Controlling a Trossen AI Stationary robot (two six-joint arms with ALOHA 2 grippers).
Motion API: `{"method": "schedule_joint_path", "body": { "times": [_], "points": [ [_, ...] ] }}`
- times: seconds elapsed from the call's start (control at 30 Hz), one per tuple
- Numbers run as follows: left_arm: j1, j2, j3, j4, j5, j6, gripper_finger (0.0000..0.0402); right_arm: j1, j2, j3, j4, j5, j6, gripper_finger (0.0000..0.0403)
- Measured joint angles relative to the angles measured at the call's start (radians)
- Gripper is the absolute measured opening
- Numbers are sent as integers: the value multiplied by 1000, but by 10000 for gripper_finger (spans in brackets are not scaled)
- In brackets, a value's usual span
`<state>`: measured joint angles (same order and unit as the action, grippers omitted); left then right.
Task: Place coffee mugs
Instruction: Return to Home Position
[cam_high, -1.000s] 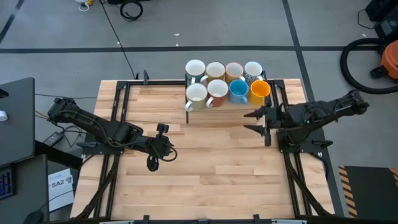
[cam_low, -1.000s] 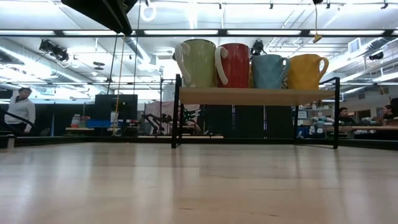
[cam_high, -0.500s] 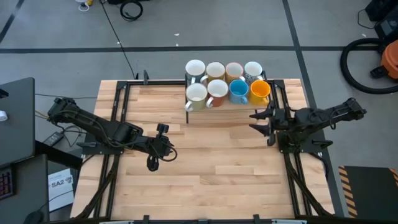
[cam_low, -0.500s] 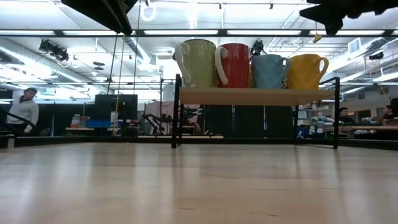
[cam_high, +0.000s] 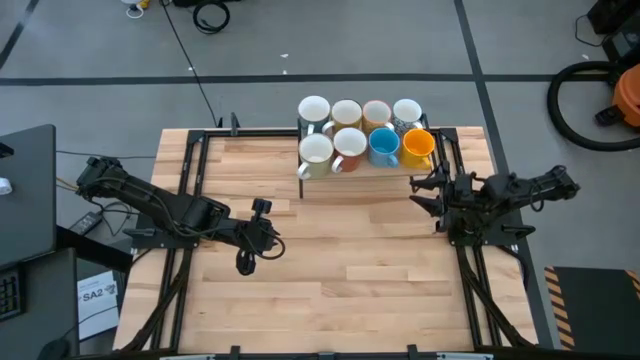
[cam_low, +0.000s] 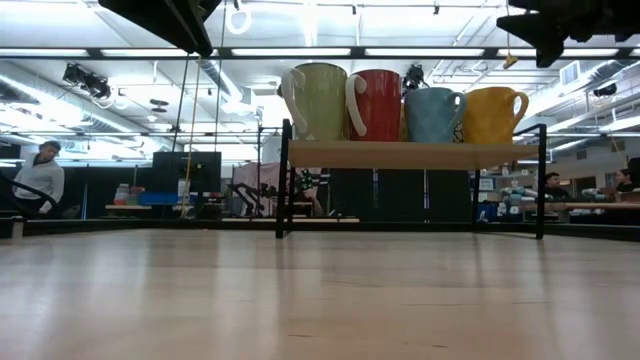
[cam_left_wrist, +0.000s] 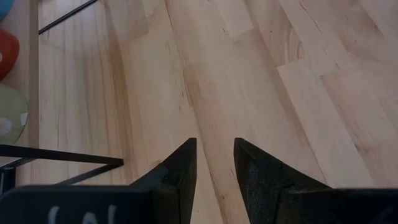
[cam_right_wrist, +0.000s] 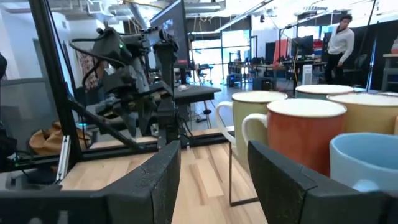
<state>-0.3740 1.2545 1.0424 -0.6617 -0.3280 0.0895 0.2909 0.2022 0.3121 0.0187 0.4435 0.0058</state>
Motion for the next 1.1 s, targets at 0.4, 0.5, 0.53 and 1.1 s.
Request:
{"method": "schedule_joint_path", "body": {
  "times": [0.4, 0.5, 0.53, 1.1],
  "points": [
    [0, 0, 0, 0, 0, 0, 114, 0, -128, -153, 126, 0, -12, 192],
    [0, 0, 0, 0, 0, 0, 114, 0, -145, -199, 190, 0, -36, 192],
    [0, 0, 0, 0, 0, 0, 114, 0, -150, -211, 213, 0, -44, 192],
    [0, 0, 0, 7, 0, 0, 114, -153, -153, -306, 396, 94, -140, 192]
  ]
}}
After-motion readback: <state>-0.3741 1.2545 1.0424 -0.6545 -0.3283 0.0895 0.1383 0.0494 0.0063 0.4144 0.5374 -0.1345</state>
